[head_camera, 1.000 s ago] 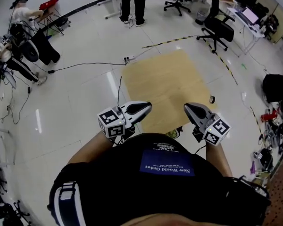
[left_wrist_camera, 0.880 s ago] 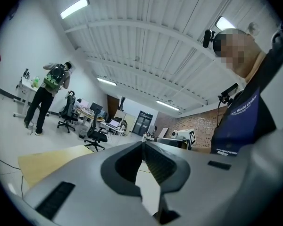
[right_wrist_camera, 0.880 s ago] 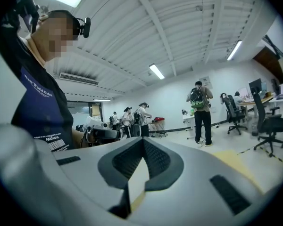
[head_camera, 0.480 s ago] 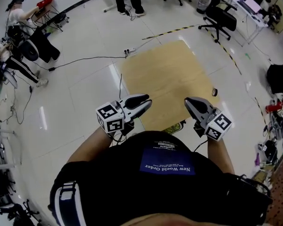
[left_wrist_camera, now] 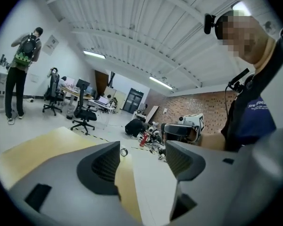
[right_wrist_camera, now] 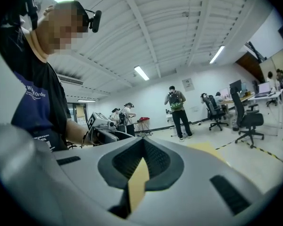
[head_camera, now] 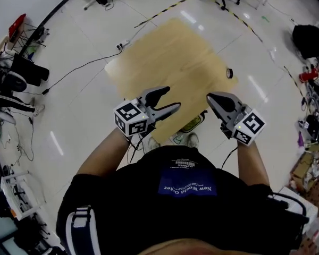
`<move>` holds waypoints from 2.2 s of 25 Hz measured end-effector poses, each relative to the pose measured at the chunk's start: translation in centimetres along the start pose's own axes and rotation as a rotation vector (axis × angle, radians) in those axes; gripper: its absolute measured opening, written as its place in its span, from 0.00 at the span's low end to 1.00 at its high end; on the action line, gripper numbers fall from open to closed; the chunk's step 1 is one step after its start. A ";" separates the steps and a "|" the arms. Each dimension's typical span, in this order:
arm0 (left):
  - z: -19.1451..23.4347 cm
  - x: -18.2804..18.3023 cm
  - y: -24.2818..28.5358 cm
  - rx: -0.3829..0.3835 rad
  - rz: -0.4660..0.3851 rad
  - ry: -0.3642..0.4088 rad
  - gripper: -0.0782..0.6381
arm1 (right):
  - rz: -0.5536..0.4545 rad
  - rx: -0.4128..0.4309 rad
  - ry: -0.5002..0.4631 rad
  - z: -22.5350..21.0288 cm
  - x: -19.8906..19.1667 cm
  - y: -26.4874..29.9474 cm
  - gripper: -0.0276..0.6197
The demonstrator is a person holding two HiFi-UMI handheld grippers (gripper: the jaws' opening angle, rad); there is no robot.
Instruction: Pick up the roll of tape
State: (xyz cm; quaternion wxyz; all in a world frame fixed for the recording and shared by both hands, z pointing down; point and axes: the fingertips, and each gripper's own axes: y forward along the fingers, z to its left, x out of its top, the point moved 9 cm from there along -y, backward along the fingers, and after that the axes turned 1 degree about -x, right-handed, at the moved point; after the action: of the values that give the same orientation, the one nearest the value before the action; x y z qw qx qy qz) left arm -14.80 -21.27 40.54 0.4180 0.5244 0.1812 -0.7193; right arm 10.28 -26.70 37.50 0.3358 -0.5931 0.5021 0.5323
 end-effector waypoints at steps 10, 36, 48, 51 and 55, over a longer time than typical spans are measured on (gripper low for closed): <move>4.6 -2.1 19.6 -0.096 0.194 0.105 0.63 | -0.007 -0.154 0.006 -9.6 -3.8 -8.7 0.02; 13.5 -12.7 47.4 -0.265 0.568 0.487 0.63 | -0.016 -0.314 0.225 -19.3 -17.9 -22.1 0.02; 12.7 -10.7 45.8 -0.231 0.455 0.437 0.52 | -0.018 -0.314 0.223 -19.0 -17.5 -21.9 0.02; 11.5 -9.1 44.0 -0.224 0.419 0.419 0.52 | -0.014 -0.295 0.201 -18.2 -16.6 -21.4 0.02; 10.5 -6.9 40.2 -0.183 0.356 0.394 0.52 | -0.011 -0.262 0.160 -16.5 -15.2 -19.8 0.02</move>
State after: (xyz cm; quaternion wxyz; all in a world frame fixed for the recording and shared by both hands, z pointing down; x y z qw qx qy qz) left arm 11.39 -49.29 57.93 0.5402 0.6379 0.2280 -0.4993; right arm 35.06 -33.14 52.93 0.2174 -0.6750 0.4505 0.5424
